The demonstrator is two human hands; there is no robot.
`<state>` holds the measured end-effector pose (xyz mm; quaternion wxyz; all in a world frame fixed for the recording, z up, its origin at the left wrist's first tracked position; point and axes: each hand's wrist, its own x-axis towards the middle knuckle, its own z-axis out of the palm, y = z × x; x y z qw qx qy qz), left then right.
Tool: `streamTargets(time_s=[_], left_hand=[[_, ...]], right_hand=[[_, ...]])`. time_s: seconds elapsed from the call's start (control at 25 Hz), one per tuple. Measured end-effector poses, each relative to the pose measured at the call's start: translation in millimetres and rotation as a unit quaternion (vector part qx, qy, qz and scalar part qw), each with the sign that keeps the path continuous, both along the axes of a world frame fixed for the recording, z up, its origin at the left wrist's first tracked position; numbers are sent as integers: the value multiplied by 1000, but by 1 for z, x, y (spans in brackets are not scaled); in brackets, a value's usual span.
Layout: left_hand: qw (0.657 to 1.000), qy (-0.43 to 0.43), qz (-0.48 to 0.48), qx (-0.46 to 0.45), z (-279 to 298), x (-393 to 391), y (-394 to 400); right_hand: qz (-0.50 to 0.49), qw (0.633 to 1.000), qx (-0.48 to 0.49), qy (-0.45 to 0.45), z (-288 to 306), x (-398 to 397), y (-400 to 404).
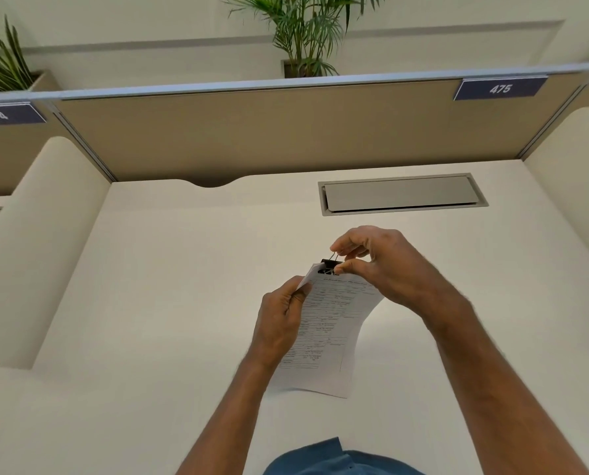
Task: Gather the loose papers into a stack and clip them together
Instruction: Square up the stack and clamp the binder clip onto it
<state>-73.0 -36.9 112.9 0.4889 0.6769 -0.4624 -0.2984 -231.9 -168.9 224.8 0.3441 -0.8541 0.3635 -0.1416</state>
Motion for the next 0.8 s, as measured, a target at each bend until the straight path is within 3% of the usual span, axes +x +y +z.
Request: streamTargets(time_s=[0.36, 0.56, 0.68, 0.8], left_hand=[[999, 37, 21, 22, 2, -3, 4], [992, 105, 68, 14, 10, 9, 1], [986, 134, 94, 17, 11, 16, 1], [962, 235, 136, 14, 13, 20, 0]], right_hand=[[9, 1000, 0, 23, -13, 4, 4], [-34, 999, -20, 32, -21, -11, 3], [-81, 997, -9, 2, -27, -28, -4], [-130, 980, 98, -111, -39, -38, -6]])
